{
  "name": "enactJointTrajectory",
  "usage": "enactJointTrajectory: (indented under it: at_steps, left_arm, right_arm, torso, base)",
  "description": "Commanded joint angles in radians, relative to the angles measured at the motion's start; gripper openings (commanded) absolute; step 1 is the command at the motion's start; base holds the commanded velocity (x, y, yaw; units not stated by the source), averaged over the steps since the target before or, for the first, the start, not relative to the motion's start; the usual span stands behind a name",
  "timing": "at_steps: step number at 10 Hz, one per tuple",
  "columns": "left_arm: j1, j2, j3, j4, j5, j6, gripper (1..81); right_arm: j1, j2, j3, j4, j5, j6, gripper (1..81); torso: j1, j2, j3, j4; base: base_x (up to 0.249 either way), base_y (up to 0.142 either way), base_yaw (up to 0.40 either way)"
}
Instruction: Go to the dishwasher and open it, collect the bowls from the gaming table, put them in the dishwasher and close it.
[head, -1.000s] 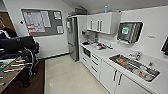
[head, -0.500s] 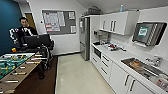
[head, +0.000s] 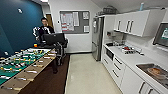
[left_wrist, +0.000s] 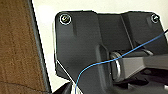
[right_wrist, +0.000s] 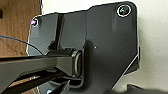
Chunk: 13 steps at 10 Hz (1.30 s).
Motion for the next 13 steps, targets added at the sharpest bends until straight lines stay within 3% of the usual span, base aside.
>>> enactJointTrajectory:
  at_steps: [1, 13]
  left_arm:
    - [-0.039, -0.01, 0.005, -0.005, 0.041, 0.0, 81.1]
    - [-0.039, -0.012, -0.001, -0.004, 0.042, 0.001, 81.1]
  right_arm:
    - [0.048, -0.065, 0.106, -0.002, -0.051, -0.002, 81.1]
    - [0.059, -0.039, 0.09, -0.011, -0.067, -0.008, 81.1]
  torso:
    - [0.0, 0.0, 0.0, 0.0]
    - [0.0, 0.0, 0.0, 0.0]
  base:
    - [0.0, 0.0, 0.373]
    - [0.0, 0.0, 0.373]
